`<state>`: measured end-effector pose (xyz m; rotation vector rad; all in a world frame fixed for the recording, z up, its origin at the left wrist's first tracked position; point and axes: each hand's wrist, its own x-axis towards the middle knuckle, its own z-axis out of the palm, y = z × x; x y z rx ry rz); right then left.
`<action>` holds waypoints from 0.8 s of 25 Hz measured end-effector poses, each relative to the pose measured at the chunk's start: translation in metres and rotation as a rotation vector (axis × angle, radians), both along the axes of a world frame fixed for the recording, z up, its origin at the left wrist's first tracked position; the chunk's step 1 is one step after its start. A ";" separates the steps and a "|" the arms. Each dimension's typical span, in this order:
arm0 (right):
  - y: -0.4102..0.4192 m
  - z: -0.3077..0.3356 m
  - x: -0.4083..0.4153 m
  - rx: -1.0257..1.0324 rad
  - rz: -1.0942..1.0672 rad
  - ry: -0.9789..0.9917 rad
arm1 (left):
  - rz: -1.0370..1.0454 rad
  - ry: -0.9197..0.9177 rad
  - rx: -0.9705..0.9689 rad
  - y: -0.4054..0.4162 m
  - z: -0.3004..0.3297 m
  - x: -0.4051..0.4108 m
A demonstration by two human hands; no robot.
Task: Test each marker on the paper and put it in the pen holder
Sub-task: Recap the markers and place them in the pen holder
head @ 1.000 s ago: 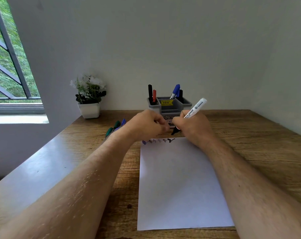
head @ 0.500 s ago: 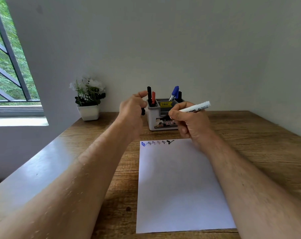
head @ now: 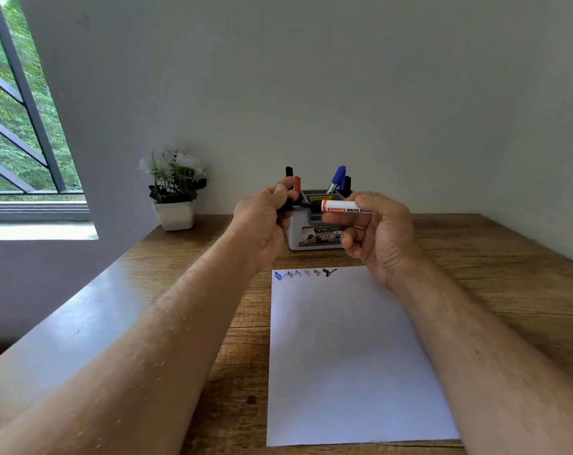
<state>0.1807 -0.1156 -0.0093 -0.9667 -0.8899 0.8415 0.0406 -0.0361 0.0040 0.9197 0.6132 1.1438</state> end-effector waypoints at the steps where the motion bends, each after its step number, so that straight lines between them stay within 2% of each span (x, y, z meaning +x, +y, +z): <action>1: 0.000 0.000 0.000 -0.005 -0.001 -0.007 | -0.002 0.001 0.003 0.001 -0.001 0.001; 5: 0.004 -0.002 0.001 -0.014 0.002 -0.022 | -0.039 -0.043 0.016 0.001 -0.001 0.003; 12: 0.006 -0.002 0.001 -0.032 -0.001 -0.030 | -0.050 0.053 0.099 0.003 -0.005 0.005; 15: 0.007 -0.004 0.003 -0.016 -0.011 -0.071 | -0.017 0.039 0.083 0.006 -0.007 0.005; 17: 0.005 -0.006 0.004 -0.008 -0.073 -0.223 | 0.026 0.009 0.053 0.010 -0.009 0.002; 20: 0.005 -0.013 0.000 -0.012 -0.276 -0.677 | 0.089 0.027 0.070 0.016 -0.010 -0.005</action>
